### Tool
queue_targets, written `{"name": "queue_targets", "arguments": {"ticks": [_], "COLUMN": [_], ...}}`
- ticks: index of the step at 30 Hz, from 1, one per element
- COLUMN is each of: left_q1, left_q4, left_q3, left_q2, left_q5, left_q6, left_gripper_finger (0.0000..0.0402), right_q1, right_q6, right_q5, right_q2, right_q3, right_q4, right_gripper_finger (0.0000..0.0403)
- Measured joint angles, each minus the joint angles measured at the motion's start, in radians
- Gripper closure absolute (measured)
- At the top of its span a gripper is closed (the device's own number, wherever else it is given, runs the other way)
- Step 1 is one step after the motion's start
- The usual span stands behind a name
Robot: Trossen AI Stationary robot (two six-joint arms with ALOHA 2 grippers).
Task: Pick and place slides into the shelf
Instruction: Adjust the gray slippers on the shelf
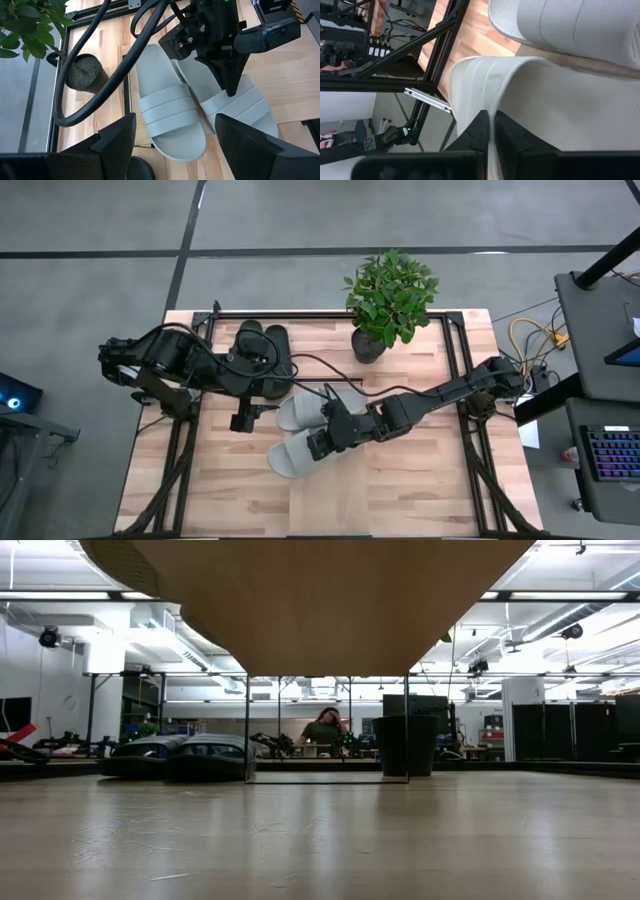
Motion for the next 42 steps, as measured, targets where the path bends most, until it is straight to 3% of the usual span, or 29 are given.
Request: {"name": "queue_targets", "arguments": {"ticks": [42], "left_q1": [0.0], "left_q4": [0.001], "left_q3": [0.0], "left_q2": [0.0], "left_q5": [0.021], "left_q6": [0.0], "left_gripper_finger": [0.0146], "right_q1": [0.041], "right_q6": [0.256], "right_q5": [0.197], "right_q2": [0.0], "right_q3": [-0.001], "right_q4": [-0.044], "right_gripper_finger": [0.0391]}}
